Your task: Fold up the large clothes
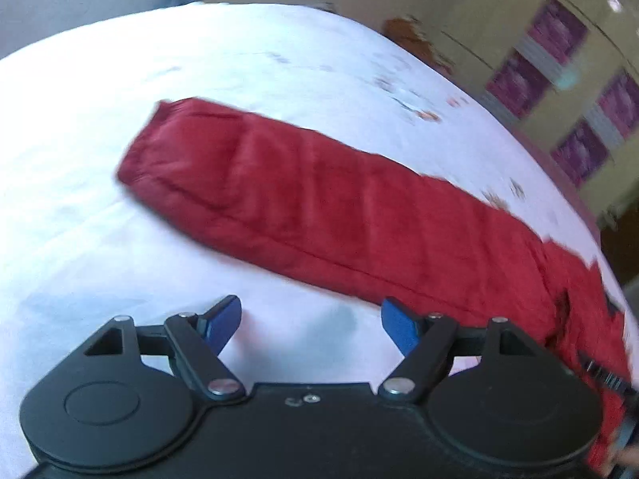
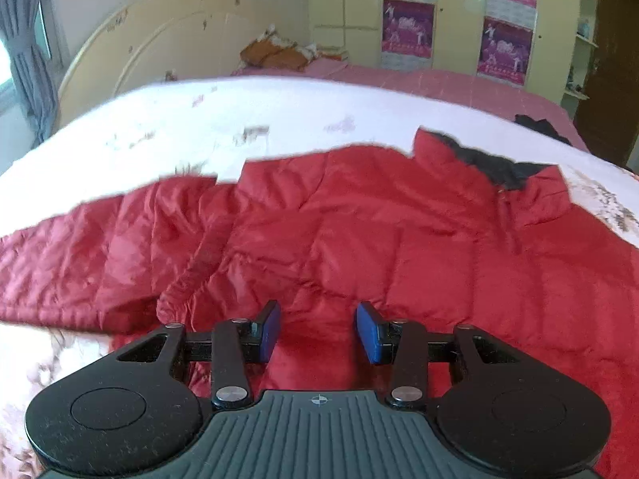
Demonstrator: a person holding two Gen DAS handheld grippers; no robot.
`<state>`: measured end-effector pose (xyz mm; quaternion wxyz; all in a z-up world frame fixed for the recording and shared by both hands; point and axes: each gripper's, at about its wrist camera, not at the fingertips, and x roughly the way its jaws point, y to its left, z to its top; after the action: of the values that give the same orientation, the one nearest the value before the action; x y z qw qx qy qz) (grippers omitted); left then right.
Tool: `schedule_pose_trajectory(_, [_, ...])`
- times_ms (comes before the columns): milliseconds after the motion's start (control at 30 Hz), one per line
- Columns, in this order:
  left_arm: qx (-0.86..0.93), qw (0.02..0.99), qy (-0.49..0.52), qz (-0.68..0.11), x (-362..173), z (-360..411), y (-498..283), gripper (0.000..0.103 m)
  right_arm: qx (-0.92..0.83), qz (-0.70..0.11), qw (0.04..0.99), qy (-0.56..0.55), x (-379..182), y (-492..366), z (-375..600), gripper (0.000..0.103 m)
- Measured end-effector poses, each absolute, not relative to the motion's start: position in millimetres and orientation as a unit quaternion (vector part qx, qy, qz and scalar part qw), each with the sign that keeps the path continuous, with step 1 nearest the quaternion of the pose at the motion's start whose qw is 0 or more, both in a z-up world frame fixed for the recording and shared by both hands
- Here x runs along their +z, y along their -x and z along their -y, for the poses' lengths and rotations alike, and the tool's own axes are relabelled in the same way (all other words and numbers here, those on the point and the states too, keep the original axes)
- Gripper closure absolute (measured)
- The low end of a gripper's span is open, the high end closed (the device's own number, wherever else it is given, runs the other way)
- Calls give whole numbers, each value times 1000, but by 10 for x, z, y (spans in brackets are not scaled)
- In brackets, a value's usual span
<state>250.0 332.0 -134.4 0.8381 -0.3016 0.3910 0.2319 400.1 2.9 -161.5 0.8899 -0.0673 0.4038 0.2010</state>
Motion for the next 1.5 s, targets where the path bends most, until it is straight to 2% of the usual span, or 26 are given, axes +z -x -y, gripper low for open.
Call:
schedule_pose_trajectory(233, [236, 835, 369, -331, -1439, -3679, -2562, 30, 210, -389, 896, 35, -1509, -4001, -27, 61])
schedule_pose_trajectory(300, [246, 834, 382, -313, -1470, -3761, -2597, 39, 216, -401, 889, 42, -1554, -4003, -80, 61])
schedule_pose_trajectory(333, [250, 835, 383, -306, -1480, -3784, -2611, 53, 216, -412, 884, 54, -1620, -4014, -118, 61])
schedule_pose_trajectory(367, [258, 834, 382, -302, -1495, -3808, -2628, 72, 215, -410, 884, 67, -1672, -4014, -145, 61])
schedule_pose_trajectory(433, [265, 832, 387, -298, -1540, -3855, -2625, 87, 213, -404, 886, 74, -1710, -4012, -169, 61])
schedule_pose_trajectory(533, [260, 844, 372, -287, -1479, -3811, -2660, 96, 213, -404, 886, 75, -1719, -4023, -179, 60])
schedule_pose_trajectory(767, [175, 913, 271, -251, -890, -3298, -2876, 97, 215, -401, 890, 23, -1545, -4026, -13, 60])
schedule_pose_trajectory(967, [48, 944, 211, -250, -553, -2514, -3285, 97, 201, -395, 896, -2, -1407, -3963, 268, 60])
schedule_pose_trajectory(1233, [-122, 946, 121, -274, -578, -1112, -3858, 97, 144, -391, 908, -37, -1302, -3838, 979, 60])
schedule_pose_trajectory(1500, [-209, 916, 26, -342, -1055, 62, -4114, 95, 77, -391, 914, -80, -1231, -3696, 1808, 60])
